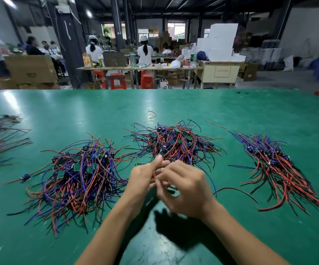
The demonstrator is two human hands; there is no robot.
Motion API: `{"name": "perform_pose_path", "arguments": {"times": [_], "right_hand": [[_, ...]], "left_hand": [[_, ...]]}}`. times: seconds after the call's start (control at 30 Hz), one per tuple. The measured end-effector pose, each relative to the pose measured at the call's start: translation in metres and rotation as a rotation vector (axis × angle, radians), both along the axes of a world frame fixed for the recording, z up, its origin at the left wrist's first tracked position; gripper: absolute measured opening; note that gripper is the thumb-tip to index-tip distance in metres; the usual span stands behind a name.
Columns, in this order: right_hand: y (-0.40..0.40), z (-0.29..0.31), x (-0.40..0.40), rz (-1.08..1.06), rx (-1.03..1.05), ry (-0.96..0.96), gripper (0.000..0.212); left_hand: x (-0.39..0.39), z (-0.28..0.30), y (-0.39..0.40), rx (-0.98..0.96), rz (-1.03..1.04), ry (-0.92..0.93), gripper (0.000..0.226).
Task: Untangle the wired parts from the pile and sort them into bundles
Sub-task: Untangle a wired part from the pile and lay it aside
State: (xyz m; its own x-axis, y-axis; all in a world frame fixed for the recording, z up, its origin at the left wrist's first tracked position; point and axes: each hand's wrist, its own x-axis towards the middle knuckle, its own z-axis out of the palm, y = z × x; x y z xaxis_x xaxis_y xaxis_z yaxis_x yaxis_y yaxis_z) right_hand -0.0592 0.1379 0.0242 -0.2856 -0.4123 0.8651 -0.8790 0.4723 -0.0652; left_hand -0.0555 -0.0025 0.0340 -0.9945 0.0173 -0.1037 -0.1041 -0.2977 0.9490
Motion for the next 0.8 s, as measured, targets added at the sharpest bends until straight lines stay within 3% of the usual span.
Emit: {"name": "perform_pose_path", "arguments": {"times": [0.07,0.13,0.2,0.3,0.4,0.5,0.63,0.8], "right_hand": [[-0.007,-0.006,0.005,0.059,0.048,-0.048,0.027],[-0.005,-0.009,0.008,0.058,-0.083,-0.248,0.044],[0.000,-0.005,0.006,-0.055,-0.319,-0.558,0.064],[0.008,0.002,-0.010,-0.196,-0.439,-1.080,0.073],[0.014,0.007,-0.019,-0.019,-0.692,-1.464,0.066],[0.018,0.011,-0.019,0.147,-0.843,-1.588,0.046],[0.020,0.015,-0.013,0.235,-0.774,-1.614,0.020],[0.024,0.020,-0.011,0.331,-0.803,-1.605,0.032]], "left_hand": [[0.000,-0.003,-0.004,-0.026,-0.006,0.005,0.019],[-0.001,-0.006,-0.008,-0.056,0.008,0.022,0.016],[-0.002,-0.004,-0.012,-0.094,-0.013,0.061,0.018],[0.000,-0.001,-0.017,-0.160,-0.134,0.159,0.028],[0.005,-0.002,-0.017,-0.251,-0.335,0.250,0.025],[0.010,-0.004,-0.011,-0.305,-0.423,0.262,0.023],[0.010,-0.006,-0.009,-0.321,-0.399,0.248,0.024],[0.006,-0.007,-0.018,-0.301,-0.328,0.242,0.030]]}}
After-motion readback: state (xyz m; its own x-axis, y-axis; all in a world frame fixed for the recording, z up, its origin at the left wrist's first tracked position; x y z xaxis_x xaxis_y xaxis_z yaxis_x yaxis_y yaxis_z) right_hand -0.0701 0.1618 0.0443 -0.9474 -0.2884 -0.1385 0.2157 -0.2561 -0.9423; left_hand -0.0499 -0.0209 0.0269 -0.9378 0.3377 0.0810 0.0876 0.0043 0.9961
